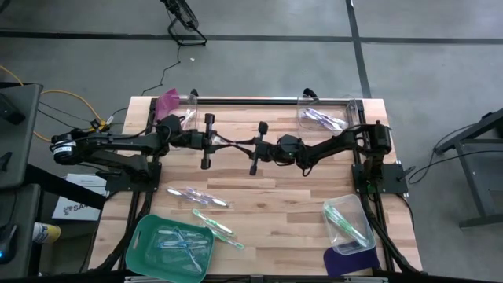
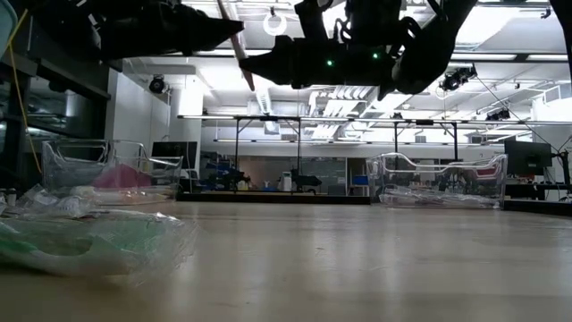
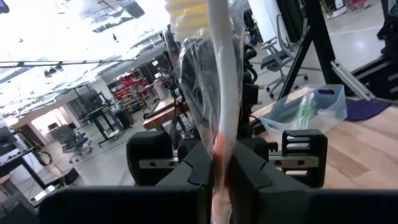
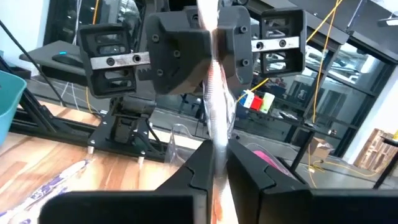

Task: Pick & Place Toothbrushes
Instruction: Put the orange toothbrush into the left transparent bin

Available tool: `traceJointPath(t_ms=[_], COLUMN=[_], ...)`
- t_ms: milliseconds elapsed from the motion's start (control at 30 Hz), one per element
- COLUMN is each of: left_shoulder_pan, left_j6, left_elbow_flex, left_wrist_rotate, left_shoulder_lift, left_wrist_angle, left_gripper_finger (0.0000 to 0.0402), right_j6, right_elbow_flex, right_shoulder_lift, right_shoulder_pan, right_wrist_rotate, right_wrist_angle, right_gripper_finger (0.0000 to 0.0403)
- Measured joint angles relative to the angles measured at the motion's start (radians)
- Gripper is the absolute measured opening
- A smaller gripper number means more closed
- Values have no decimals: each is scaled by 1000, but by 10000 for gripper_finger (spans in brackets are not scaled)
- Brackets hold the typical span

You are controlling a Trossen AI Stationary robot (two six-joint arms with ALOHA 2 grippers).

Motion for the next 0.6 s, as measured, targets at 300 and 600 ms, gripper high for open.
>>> traceJointPath(t_ms=[300,600], left_shoulder_pan=[0,0], left_j6=[36,94], left_elbow_flex=[0,0], left_wrist_rotate=[-11,-141], left_shoulder_lift=[0,-14], left_wrist_angle=[-6,-81], left_gripper_finger=[16,12], right_j6=[78,91], right_elbow_flex=[0,0], right_shoulder_lift=[-2,-83], right_shoulder_pan=[31,87], right_wrist_rotate=[97,236], right_wrist_angle=[-22,-259], right_gripper_finger=[124,220])
